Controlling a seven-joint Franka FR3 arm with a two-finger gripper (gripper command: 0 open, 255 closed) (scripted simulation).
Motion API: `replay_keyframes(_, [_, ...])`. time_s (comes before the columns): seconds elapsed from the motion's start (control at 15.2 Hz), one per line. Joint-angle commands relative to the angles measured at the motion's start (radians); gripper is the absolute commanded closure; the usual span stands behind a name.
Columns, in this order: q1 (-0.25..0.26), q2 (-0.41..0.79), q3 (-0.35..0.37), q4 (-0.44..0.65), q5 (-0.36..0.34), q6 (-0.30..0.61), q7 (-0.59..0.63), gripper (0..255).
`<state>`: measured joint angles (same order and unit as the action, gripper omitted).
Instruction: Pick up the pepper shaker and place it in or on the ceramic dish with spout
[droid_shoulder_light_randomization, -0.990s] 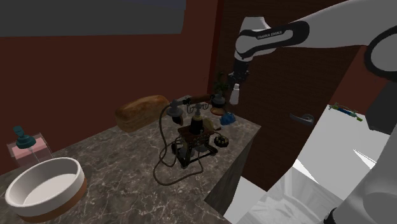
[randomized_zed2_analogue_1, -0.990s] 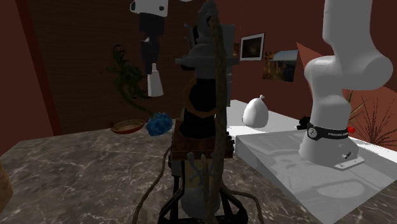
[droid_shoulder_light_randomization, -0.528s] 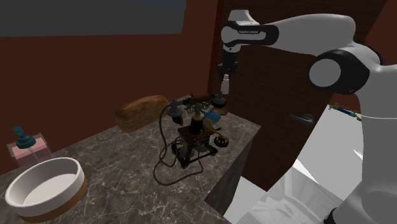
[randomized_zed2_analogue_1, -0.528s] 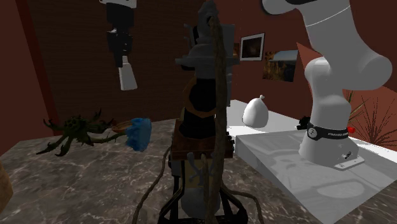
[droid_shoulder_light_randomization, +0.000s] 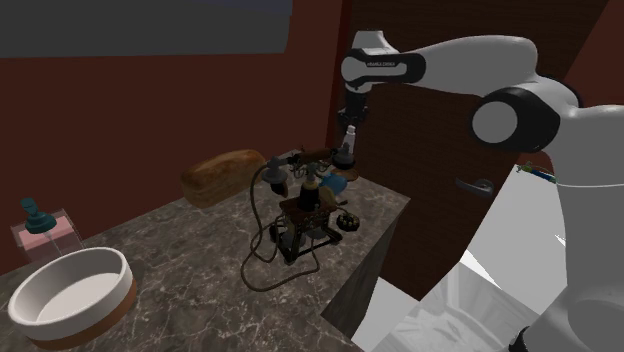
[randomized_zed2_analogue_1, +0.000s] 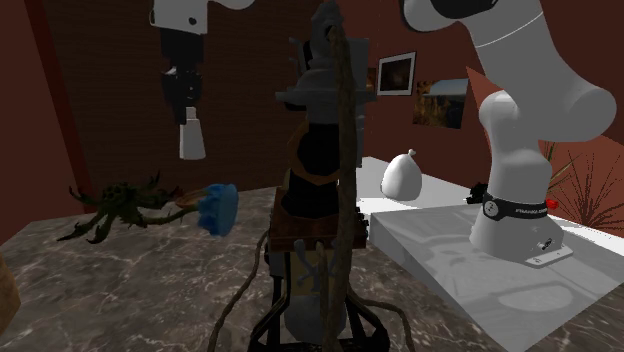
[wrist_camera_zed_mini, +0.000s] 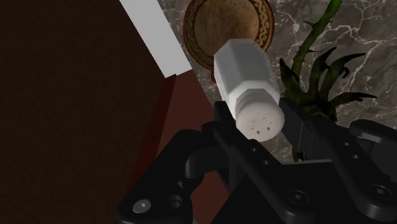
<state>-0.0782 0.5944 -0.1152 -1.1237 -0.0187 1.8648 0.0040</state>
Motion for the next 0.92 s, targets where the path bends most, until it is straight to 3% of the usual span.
replay_keyframes(0.0, [0.001, -0.005, 0.0, -0.034, -0.001, 0.03, 0.001, 255])
replay_keyframes(0.86, [0.004, 0.005, 0.001, -0.172, -0.002, 0.177, 0.009, 255])
